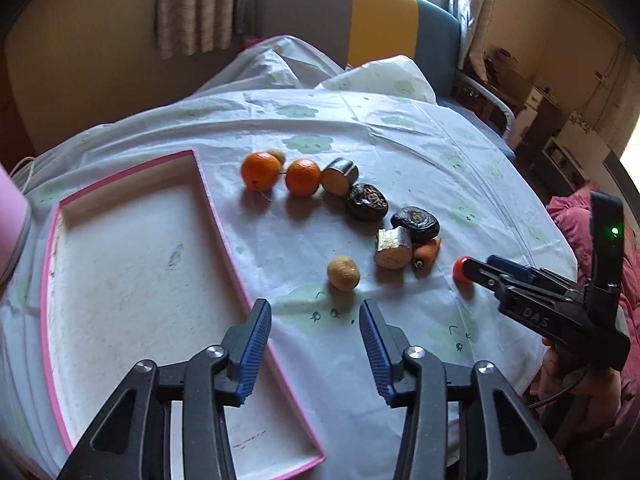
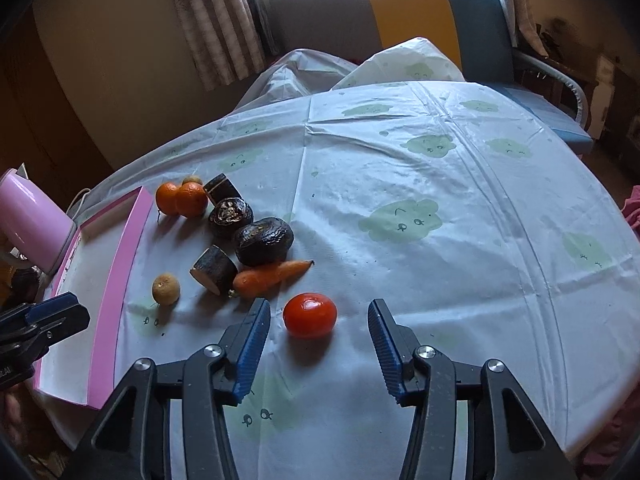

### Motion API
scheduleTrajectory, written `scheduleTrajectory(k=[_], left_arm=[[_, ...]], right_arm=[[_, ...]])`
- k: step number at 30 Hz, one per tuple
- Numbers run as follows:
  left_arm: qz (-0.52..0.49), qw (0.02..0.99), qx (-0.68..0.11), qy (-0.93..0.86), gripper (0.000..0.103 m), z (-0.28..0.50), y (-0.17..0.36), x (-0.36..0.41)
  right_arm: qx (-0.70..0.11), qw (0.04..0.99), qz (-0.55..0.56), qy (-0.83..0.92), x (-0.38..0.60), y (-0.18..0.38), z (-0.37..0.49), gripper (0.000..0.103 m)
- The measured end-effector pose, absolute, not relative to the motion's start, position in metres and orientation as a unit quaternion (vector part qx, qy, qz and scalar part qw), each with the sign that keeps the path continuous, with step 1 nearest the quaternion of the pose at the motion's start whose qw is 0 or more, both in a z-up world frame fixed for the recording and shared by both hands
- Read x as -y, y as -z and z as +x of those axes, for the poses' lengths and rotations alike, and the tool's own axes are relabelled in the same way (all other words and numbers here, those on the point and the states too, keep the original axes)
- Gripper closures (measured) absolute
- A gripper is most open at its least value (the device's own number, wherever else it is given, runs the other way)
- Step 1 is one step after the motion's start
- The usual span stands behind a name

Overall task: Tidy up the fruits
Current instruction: 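Grasp the red cherry tomato with the right tool while the left tool grasps the small brown fruit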

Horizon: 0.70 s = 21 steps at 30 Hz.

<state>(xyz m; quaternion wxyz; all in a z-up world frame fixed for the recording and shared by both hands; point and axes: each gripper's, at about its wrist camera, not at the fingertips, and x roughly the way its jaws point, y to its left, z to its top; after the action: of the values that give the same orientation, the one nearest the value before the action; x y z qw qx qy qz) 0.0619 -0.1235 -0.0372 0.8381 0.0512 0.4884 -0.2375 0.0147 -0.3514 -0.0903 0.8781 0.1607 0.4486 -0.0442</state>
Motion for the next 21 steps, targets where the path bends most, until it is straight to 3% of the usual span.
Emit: scheduleTrajectory(k=[5,12,16,21], left_arm=[[0.057,0.824,-0.507,0.245,0.061,0.08,0.051,0.138],[0.085,0.817,-0.511,0.255,0.061,0.091,0.065,0.162],[0.098,0.809,-0.522,0.252,0.075,0.096,0.08,0.173],[0.094,0.82,-0.504,0.254,0.077,0.091,0.079,0.17]], right_arm=[[-0.476,0.865,0.155,0.037,0.349,0.102,0.031,0.064],[-0.478,0.863,0.159,0.029,0.354,0.103,0.036,0.066],[-0.477,0.864,0.157,0.028,0.354,0.103,0.038,0.068],[-0.48,0.864,0.151,0.027,0.355,0.104,0.039,0.07]])
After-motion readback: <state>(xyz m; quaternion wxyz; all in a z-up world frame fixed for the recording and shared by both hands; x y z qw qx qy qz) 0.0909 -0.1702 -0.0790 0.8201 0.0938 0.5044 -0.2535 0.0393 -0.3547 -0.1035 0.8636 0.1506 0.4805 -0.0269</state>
